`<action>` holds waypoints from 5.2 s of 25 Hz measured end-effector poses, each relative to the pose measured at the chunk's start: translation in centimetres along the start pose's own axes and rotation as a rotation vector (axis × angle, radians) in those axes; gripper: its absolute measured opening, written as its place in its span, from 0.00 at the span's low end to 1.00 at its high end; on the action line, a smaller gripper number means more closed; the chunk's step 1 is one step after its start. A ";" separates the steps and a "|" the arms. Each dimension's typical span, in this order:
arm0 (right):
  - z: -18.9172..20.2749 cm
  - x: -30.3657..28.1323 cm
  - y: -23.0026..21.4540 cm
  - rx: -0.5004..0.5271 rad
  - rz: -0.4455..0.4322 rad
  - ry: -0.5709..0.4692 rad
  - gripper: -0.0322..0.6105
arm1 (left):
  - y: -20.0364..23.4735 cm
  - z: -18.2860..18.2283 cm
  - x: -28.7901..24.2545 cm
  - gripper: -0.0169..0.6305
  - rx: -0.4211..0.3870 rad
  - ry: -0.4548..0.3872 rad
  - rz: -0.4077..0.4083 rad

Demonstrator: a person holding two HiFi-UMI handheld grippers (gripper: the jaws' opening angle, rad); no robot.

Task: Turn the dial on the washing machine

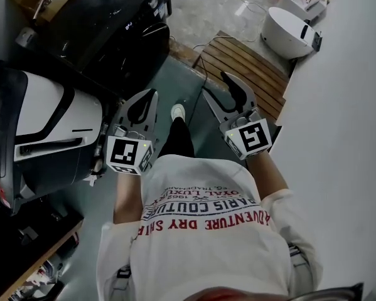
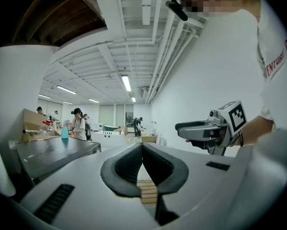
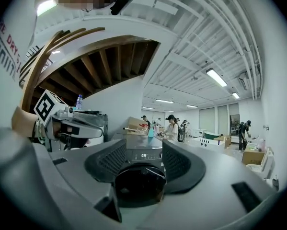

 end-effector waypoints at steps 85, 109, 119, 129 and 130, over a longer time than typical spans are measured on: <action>30.5 -52.3 -17.3 0.079 -0.505 0.361 0.50 | 25.5 18.2 -27.3 0.05 0.128 0.034 -0.917; 30.7 -51.8 -17.5 0.087 -0.517 0.344 0.57 | 24.3 18.4 -27.0 0.05 0.133 0.039 -0.912; 31.2 -51.7 -16.9 0.526 -0.475 0.172 0.57 | 23.4 19.6 -26.4 0.05 0.162 0.052 -0.920; 31.2 -51.8 -16.5 0.576 -0.454 0.146 0.51 | 23.0 20.5 -25.3 0.05 0.176 0.063 -0.936; 31.2 -51.9 -16.5 0.559 -0.456 0.153 0.51 | 23.0 20.5 -25.2 0.05 0.177 0.063 -0.937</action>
Point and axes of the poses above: the fingertips, and each gripper's own axes: x backward along the fingers, y to its left, z out of its underside, the point moved 3 cm from there along x, backward along the fingers, and after that the axes turned 7 degrees about -y, right-handed, at the moved point
